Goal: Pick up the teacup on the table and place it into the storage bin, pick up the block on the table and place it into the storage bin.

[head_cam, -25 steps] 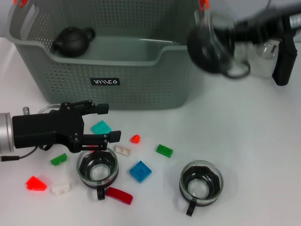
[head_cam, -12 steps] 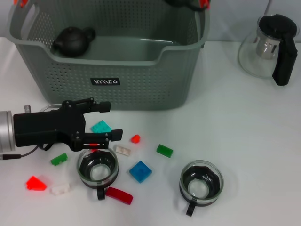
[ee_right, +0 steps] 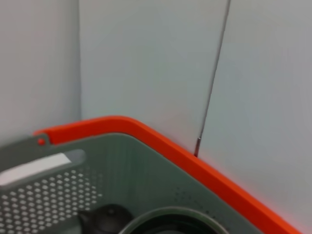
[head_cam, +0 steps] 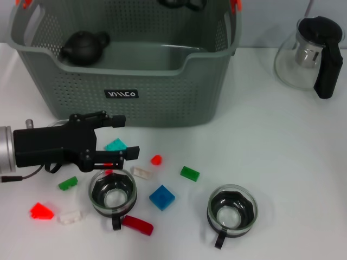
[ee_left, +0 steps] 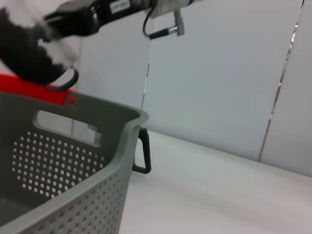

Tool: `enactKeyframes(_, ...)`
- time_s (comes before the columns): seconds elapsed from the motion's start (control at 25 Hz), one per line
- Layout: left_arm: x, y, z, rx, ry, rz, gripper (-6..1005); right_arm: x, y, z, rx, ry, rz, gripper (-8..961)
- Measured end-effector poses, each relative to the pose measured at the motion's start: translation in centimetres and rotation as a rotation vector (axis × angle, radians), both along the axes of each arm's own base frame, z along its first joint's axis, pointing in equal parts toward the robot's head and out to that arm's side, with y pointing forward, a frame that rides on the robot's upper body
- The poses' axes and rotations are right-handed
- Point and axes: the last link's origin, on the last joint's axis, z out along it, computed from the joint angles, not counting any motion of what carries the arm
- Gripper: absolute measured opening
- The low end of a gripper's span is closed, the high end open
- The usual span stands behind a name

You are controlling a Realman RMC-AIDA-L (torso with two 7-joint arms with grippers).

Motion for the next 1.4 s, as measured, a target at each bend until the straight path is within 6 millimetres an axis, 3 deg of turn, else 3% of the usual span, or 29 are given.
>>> enactKeyframes(0.24,0.1,0.0,0.1,0.015,-0.022,0.002,861,-0.2,0.3,-2.1,0.047,-0.086,0.04,57)
enactKeyframes(0.64,0.0,-0.1,0.0,0.021,-0.032,0.009,861,2.4,0.6,-3.5,0.08,-0.168,0.015,58)
enactKeyframes(1.4,-0.1,-0.1,0.3,0.037,-0.043,0.022,860,4.1,0.3,-4.7,0.087,-0.21,0.001,57)
